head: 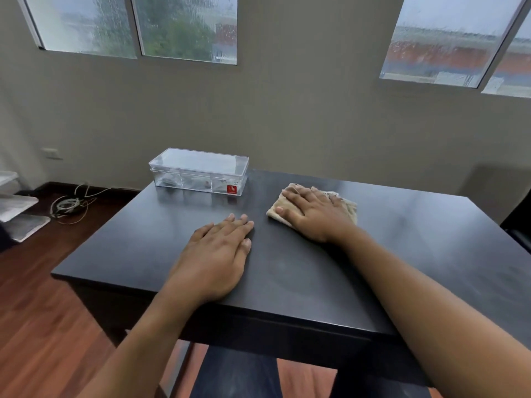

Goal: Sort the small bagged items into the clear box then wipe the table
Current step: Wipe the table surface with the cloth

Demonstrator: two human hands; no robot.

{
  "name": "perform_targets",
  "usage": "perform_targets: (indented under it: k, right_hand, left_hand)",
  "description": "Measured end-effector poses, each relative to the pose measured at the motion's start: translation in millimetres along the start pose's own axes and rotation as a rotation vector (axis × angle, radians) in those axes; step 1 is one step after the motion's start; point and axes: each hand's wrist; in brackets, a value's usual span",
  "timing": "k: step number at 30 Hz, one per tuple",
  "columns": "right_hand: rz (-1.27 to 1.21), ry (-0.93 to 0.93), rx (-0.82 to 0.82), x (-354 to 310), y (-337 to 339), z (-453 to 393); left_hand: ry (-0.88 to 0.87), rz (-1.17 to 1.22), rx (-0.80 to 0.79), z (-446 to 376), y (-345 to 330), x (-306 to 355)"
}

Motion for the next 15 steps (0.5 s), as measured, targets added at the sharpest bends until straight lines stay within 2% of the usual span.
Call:
perform_targets:
  k: [7,11,15]
  right_hand:
    - [-0.068,-0.122,-0.001,9,10,-25]
    - [-0.061,-0.418,0.119,51,31,-5]
    - [-0.041,-0.586,0.156,115,50,40]
  left_hand:
    - [-0.106,0.004,-0.086,6,8,5]
    - [-0.138,-0.008,-0.104,13,11,7]
    - [-0.153,-0.033,-0.118,18,11,12]
Point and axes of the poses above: each hand's wrist, its own z-axis away from the middle knuckle, its own y-axis out of the back of the hand, x = y × z, and after that the axes turned 6 degrees about -z, right-handed
